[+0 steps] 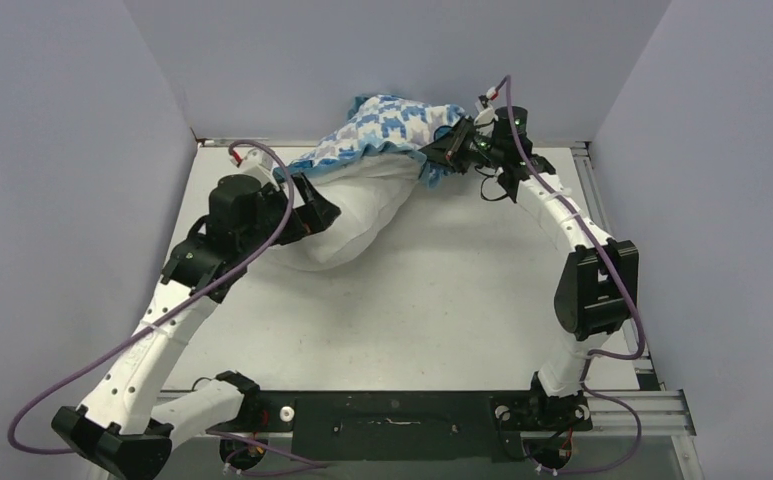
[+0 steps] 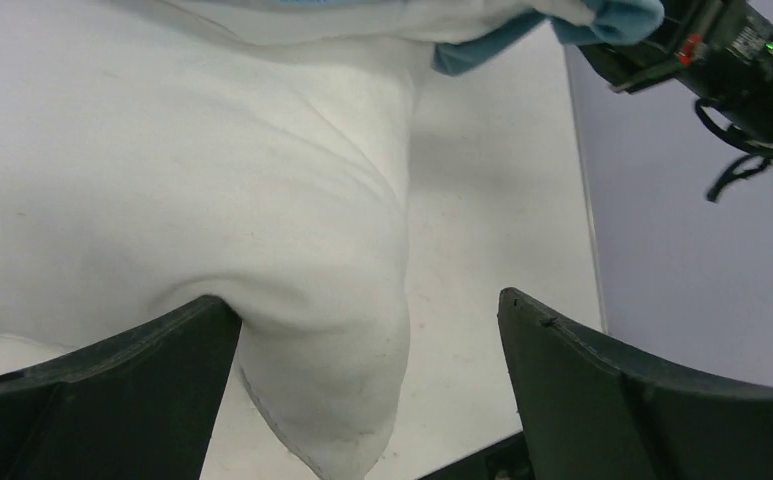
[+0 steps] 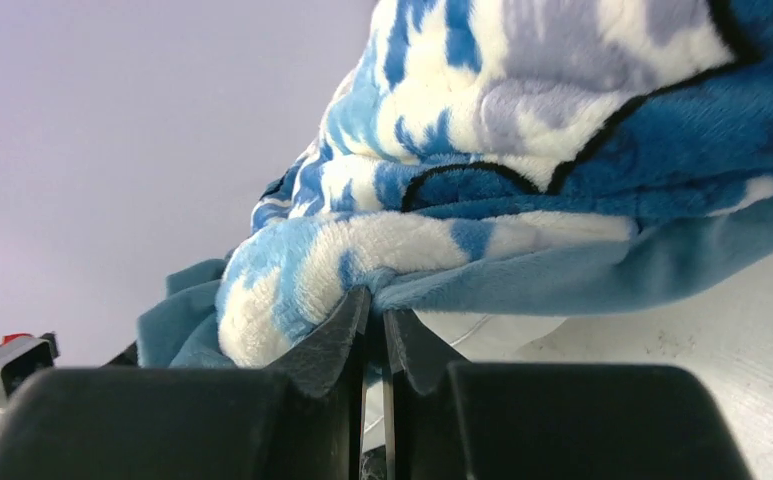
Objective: Put the pillow into the pillowcase
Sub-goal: Stuff the pillow into the pillowcase.
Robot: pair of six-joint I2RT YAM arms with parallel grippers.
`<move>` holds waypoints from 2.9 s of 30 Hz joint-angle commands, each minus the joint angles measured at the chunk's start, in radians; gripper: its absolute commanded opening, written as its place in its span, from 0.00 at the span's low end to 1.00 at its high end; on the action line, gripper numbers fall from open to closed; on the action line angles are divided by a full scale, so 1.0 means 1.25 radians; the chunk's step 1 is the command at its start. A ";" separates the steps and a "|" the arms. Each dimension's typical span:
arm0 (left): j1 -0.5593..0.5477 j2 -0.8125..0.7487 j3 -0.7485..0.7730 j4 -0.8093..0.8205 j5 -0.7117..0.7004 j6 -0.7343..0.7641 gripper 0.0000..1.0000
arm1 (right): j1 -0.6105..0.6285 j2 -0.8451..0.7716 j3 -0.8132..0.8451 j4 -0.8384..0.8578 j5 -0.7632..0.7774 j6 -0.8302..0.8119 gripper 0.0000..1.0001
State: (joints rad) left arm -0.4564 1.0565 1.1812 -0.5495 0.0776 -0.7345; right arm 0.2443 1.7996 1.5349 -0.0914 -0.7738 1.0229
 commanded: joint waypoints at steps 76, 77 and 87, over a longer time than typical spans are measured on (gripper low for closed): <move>0.007 -0.076 -0.162 0.042 0.398 0.047 0.96 | 0.307 0.114 0.276 -0.380 0.046 -0.487 0.20; 0.043 -0.092 -0.163 0.040 0.381 0.046 0.96 | 0.315 0.099 0.281 -0.377 0.043 -0.495 0.39; 0.120 0.102 0.051 -0.026 0.206 0.121 0.96 | 0.136 -0.119 0.101 -0.307 0.192 -0.377 1.00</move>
State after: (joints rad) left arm -0.3119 1.0557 1.0981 -0.5552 0.4568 -0.6514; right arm 0.5873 1.7828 1.7416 -0.5388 -0.6418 0.4648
